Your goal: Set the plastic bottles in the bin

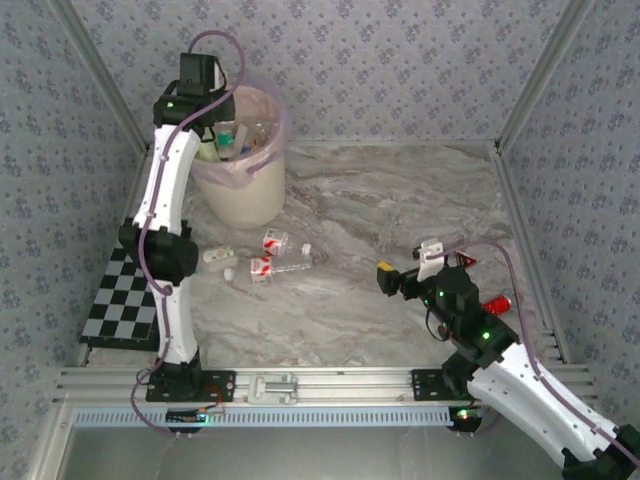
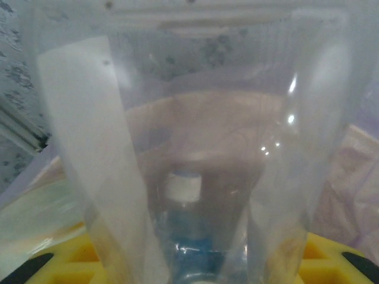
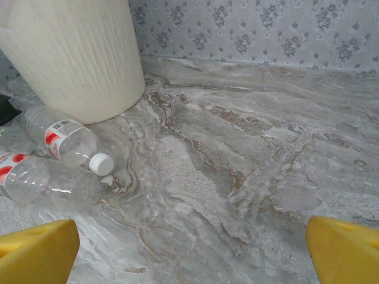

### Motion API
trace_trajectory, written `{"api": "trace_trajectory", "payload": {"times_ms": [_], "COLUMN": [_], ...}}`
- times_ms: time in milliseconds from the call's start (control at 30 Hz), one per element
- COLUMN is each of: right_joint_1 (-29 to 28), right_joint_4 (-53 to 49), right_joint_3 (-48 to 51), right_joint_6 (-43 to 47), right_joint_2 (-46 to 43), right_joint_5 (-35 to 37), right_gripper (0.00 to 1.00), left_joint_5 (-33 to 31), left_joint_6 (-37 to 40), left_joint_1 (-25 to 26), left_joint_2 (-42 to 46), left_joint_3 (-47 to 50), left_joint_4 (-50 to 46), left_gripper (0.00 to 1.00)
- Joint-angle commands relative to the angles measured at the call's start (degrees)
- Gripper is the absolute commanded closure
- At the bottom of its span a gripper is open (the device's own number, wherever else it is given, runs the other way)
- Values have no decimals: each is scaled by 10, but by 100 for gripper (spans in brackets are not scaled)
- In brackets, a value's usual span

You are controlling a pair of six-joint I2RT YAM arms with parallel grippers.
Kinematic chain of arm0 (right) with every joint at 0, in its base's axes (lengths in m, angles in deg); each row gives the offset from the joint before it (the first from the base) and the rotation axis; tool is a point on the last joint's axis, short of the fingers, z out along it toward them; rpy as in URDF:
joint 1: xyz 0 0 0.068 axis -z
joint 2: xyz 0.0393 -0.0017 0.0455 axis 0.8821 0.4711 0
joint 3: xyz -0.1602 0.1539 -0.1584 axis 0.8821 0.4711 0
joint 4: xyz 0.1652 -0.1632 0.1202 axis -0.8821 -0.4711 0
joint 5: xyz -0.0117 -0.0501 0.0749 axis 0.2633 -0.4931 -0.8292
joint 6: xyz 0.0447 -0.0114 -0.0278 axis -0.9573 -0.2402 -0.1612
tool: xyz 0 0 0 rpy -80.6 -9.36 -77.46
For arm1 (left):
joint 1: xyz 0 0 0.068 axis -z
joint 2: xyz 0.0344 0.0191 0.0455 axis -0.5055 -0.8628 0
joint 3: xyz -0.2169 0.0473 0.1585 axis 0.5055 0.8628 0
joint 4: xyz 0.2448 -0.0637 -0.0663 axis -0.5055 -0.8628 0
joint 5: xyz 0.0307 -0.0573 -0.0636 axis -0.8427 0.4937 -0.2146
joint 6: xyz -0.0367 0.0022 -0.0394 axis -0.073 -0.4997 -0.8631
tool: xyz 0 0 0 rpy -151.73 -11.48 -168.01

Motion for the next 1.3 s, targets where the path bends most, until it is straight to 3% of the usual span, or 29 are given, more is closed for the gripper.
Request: {"api": "trace_trajectory", "payload": {"times_ms": [0,267,433,733,900,1067,1267], "right_joint_1": [3,6,8,10,11,11,11], "right_joint_4": [-31,-20,-8,-15,-3,-4,-4], "right_joint_3": [12,10,11,9,13,13,13], "right_joint_6": [-20,-13,-16,-13,-17,-17,-23], "right_joint_2": [-14,-7,10,13,24,27,26], "right_joint_5": [18,13,3,3,-4,-8,-14], "right_gripper": [0,0,0,0,0,0,0], "left_joint_5": [-18,50,109,122,111,53,65], "left_joint_6": [29,22,22,25,32,32,-19], "left_joint_1": [15,27,32,32,31,16,-34], "left_joint_2": [-42,-18,-20,18,57,106,108], "left_joint_3": [19,143,154,48,-7,7,55], "left_joint_4": [-95,-63,-59,-78,-84,-47,20], "left_gripper": [86,83,60,28,15,11,25]}}
